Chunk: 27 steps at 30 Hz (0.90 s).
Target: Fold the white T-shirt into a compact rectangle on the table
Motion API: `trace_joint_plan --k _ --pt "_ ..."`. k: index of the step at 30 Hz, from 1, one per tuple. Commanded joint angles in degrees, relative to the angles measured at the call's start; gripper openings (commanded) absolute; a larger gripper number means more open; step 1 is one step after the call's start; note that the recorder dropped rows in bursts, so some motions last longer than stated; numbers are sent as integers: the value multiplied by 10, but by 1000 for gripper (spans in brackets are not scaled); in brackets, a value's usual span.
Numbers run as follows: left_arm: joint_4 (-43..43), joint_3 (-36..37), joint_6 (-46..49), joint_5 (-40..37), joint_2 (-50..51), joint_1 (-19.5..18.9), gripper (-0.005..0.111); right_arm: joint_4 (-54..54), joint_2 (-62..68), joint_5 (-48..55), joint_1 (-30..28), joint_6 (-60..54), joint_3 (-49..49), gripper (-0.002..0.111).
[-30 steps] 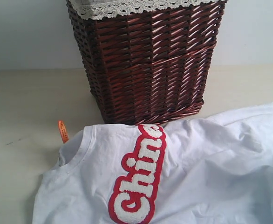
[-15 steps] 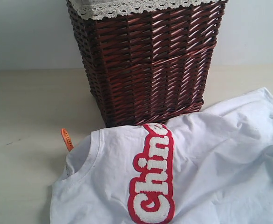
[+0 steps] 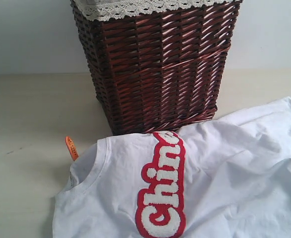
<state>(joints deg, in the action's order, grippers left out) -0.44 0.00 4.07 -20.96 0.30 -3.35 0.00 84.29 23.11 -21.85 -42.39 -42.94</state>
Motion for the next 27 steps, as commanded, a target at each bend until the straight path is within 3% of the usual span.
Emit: trace_joint_plan --k 1,2,5,7,10,14,27 --pt "-2 0 0 4 -3 0 0 288 -22 106 22 -251 20 23" --pt "-2 0 0 4 -3 0 0 367 -20 184 51 -375 43 13" --pt "-2 0 0 4 -3 0 0 397 -8 257 121 -425 78 2" --pt "-2 0 0 4 -3 0 0 377 16 250 170 -413 102 1" --pt "-2 0 0 4 -3 0 0 359 74 144 206 -398 128 1" --pt "-2 0 0 4 -3 0 0 334 123 126 212 -378 128 1" --pt "-2 0 0 4 -3 0 0 184 127 312 212 -338 128 1"
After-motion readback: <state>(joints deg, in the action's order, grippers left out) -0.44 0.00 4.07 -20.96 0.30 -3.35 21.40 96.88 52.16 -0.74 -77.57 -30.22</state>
